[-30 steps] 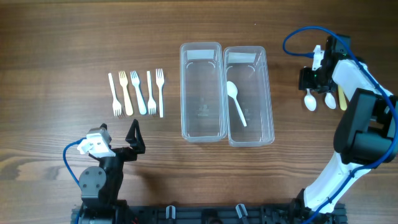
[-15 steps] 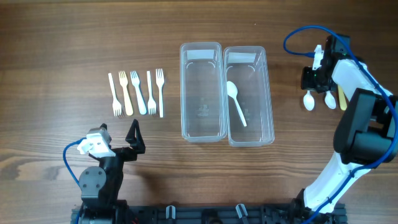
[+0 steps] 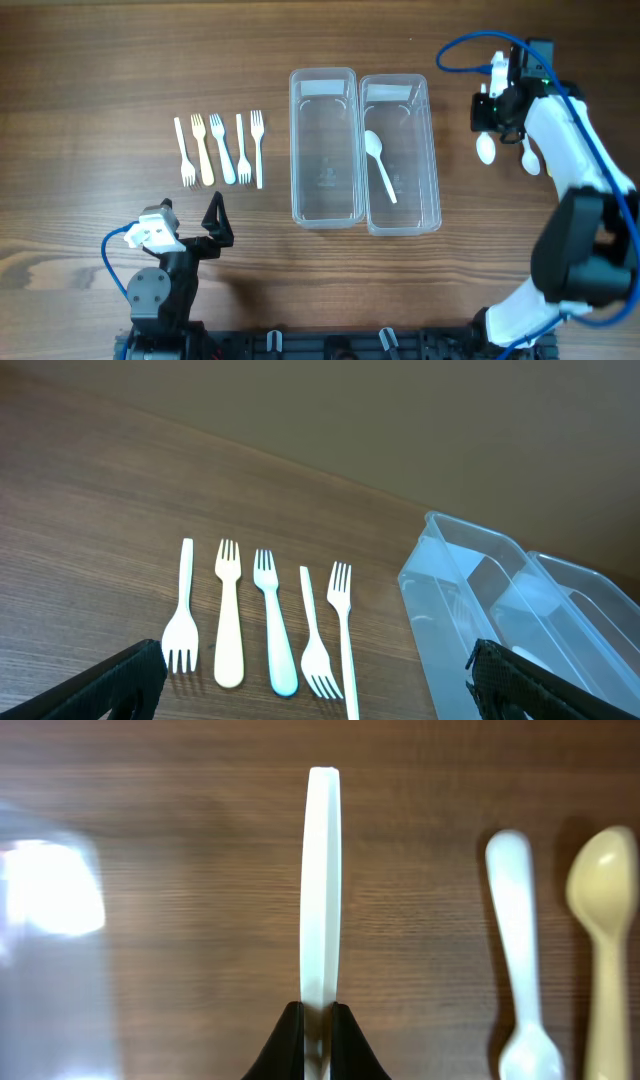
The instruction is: Pack container
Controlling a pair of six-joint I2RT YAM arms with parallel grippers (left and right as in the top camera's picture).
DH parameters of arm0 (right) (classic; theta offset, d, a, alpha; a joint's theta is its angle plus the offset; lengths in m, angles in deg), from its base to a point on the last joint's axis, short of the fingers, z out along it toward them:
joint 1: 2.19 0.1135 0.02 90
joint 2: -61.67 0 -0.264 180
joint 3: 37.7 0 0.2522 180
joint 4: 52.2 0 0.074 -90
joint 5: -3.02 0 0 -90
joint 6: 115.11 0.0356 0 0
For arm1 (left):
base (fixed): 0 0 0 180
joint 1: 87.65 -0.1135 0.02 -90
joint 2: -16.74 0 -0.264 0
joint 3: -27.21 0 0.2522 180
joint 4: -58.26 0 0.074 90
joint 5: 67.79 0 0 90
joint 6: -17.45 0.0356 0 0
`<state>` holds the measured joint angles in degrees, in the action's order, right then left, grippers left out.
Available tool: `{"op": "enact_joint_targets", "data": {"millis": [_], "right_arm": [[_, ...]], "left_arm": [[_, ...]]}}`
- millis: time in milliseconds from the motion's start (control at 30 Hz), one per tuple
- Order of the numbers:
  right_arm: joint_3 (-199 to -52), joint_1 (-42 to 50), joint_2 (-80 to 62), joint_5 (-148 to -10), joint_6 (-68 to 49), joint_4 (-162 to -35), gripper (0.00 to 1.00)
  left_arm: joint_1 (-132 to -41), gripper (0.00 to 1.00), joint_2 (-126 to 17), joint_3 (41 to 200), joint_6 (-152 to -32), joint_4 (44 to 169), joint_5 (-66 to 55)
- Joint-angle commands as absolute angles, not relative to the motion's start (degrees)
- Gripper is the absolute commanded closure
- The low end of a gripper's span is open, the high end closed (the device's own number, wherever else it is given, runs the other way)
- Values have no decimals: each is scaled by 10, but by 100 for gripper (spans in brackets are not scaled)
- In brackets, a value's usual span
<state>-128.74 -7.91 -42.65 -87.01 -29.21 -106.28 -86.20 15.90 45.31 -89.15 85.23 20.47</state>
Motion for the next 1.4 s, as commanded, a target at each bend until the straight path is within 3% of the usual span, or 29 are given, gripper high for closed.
{"op": "enact_joint_targets", "data": {"millis": [0, 400, 700, 1067, 1167, 1367], "right_arm": [[-1289, -52, -358, -863, -281, -1083, 96], [-1289, 36, -277, -718, -271, -1099, 96], [-1275, 102, -295, -715, -229, -1088, 96], [-1274, 112, -366, -715, -205, -1090, 95], [-1274, 112, -385, -714, -207, -1086, 71], [-1276, 111, -378, -714, -222, -1080, 51]], "left_arm": [[-859, 0, 164, 449, -878, 850, 208], [-859, 0, 164, 449, -878, 850, 208], [-859, 0, 164, 449, -878, 850, 208], [-859, 0, 164, 449, -878, 850, 208], [-859, 0, 164, 449, -878, 850, 208], [-859, 0, 164, 449, -878, 850, 208]]}}
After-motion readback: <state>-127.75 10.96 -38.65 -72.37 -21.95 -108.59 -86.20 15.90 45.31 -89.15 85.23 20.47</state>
